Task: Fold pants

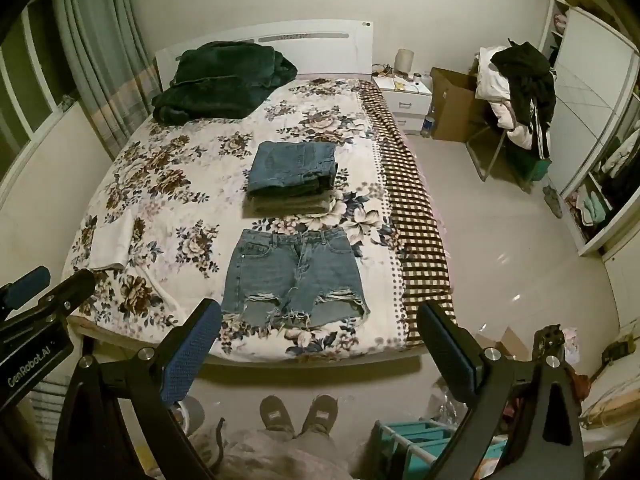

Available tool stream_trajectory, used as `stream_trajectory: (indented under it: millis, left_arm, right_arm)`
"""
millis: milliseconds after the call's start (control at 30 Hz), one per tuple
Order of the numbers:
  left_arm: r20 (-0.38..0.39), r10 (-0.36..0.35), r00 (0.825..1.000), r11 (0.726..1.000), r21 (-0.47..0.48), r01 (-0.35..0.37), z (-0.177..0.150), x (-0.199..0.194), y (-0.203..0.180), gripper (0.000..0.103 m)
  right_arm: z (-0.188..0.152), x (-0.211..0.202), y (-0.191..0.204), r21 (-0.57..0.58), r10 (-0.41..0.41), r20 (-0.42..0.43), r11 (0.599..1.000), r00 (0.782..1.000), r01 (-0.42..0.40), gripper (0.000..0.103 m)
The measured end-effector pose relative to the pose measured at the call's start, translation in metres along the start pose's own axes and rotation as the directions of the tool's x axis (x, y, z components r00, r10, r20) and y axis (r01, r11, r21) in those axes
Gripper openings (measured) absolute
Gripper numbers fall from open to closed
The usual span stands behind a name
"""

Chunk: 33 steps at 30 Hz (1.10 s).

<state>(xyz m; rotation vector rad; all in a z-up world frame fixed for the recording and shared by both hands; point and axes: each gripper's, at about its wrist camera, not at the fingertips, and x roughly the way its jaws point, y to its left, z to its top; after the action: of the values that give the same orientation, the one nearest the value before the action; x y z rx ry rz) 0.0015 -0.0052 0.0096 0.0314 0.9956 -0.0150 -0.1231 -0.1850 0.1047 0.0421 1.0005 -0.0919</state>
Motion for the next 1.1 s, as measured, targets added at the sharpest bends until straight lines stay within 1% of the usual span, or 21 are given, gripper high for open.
stream_trajectory:
  millis: [100,200,533,1100]
  left_arm:
    - [-0.003,-0.004,1.000,1.000,-0.003,0.004,0.003,-0.005,-0.005,0.068]
    - [-0.002,-0.004,1.000,1.000,-0.006,0.004,0.003,-0.004,-0.006,0.068]
    - [0.014,-0.032,0.999,0.999,-0.001,0.032,0.000,-0.011,-0.007,0.068]
    - [0.015,-0.035,0.999,0.999,-0.005,0.035,0.002,-0.013,-0.008,0.068]
  right_arm:
    - [0.002,0.000,0.001,0.002,0.002,-0.004,1.000,1.000,-0.002,0.100]
    - [-0.004,0.002,0.004,-0.002,0.006,-0.004,1.000,1.000,-0.006,0.100]
    - [0.009,-0.005,0.013,-0.006,0.012,-0.009,1.000,1.000,-0.013,0.100]
    - [0.010,-0.007,0.013,-0.012,0.009,-0.004,1.000,1.000,-0.009,0.100]
